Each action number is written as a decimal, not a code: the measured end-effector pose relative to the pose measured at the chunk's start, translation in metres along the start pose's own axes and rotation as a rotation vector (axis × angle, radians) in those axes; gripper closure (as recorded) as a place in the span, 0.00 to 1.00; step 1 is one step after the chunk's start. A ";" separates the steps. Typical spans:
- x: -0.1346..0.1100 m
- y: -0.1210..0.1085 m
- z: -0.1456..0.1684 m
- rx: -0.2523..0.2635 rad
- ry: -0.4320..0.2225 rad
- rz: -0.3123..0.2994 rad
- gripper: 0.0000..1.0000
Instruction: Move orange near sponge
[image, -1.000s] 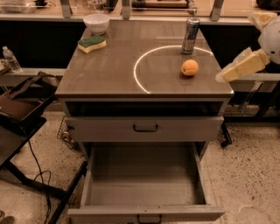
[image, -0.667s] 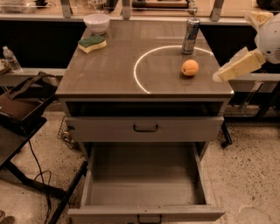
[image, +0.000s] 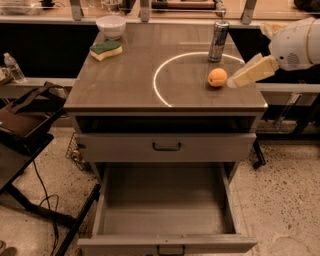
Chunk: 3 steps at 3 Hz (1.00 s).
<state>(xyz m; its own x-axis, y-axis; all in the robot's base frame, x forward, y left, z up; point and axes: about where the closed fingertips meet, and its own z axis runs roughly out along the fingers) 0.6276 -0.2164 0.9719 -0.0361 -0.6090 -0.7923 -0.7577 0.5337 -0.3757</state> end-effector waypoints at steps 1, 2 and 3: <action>0.024 -0.017 0.048 -0.023 -0.058 0.057 0.00; 0.035 -0.022 0.072 -0.031 -0.094 0.075 0.00; 0.051 -0.022 0.098 -0.051 -0.110 0.091 0.00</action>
Offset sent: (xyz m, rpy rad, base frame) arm 0.0852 0.0082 -0.0744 0.1684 0.0026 0.0276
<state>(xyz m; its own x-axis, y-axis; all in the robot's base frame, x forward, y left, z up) 0.7065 -0.2019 0.8931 -0.0363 -0.4903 -0.8708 -0.7865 0.5516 -0.2778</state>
